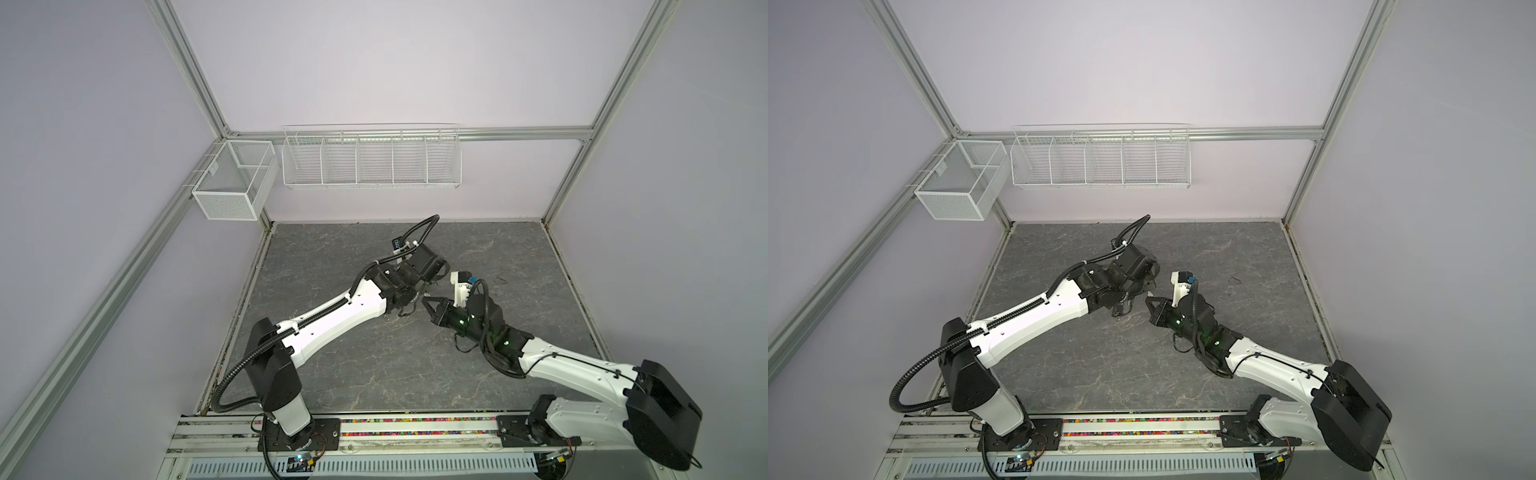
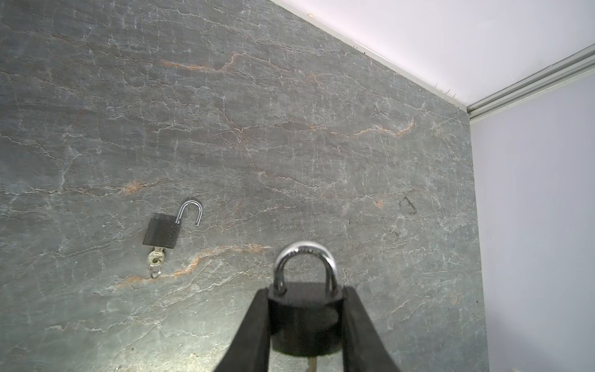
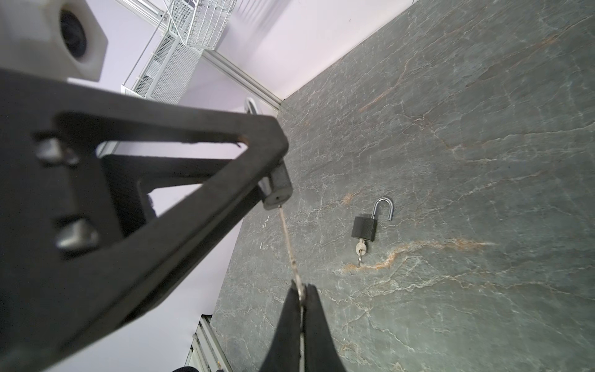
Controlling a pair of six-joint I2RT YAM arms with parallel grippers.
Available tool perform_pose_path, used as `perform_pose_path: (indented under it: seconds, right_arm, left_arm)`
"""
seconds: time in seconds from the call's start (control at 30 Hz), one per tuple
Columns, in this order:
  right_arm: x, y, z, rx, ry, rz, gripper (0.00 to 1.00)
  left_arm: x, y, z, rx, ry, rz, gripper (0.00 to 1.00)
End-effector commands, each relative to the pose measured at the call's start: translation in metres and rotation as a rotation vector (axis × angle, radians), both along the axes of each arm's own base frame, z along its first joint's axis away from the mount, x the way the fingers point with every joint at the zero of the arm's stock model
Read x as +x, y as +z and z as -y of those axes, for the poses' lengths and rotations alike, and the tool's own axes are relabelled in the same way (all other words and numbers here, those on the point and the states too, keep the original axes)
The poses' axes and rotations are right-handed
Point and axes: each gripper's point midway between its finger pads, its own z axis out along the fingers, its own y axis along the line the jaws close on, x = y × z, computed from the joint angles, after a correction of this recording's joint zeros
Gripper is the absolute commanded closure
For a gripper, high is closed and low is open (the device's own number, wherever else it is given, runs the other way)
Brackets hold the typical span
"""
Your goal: Unlock with the key
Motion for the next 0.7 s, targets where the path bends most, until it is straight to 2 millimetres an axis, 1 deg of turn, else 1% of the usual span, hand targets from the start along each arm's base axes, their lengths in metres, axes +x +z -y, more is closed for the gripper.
perform_pose_path:
  seconds: [0.0, 0.2, 0.37, 0.5, 0.67]
  right_arm:
    - [0.006, 0.013, -0.002, 0.038, -0.014, 0.011, 0.94]
    - [0.006, 0.015, -0.007, 0.053, 0.002, 0.01, 0.94]
    - [0.007, 0.019, -0.007, 0.063, -0.001, 0.018, 0.94]
    - [0.01, 0.019, -0.002, 0.077, -0.017, 0.012, 0.94]
    - [0.01, 0.027, -0.003, 0.088, -0.009, 0.025, 0.94]
  left_arm:
    - [-0.002, 0.006, -0.001, -0.021, 0.005, 0.008, 1.0]
    - [-0.001, 0.002, 0.0, -0.015, 0.004, 0.001, 1.0]
    - [-0.001, 0.004, 0.0, -0.009, 0.003, 0.01, 1.0]
    - [-0.003, 0.006, 0.001, -0.017, -0.002, 0.01, 1.0]
    - [-0.004, 0.003, -0.001, 0.005, -0.001, 0.007, 1.0]
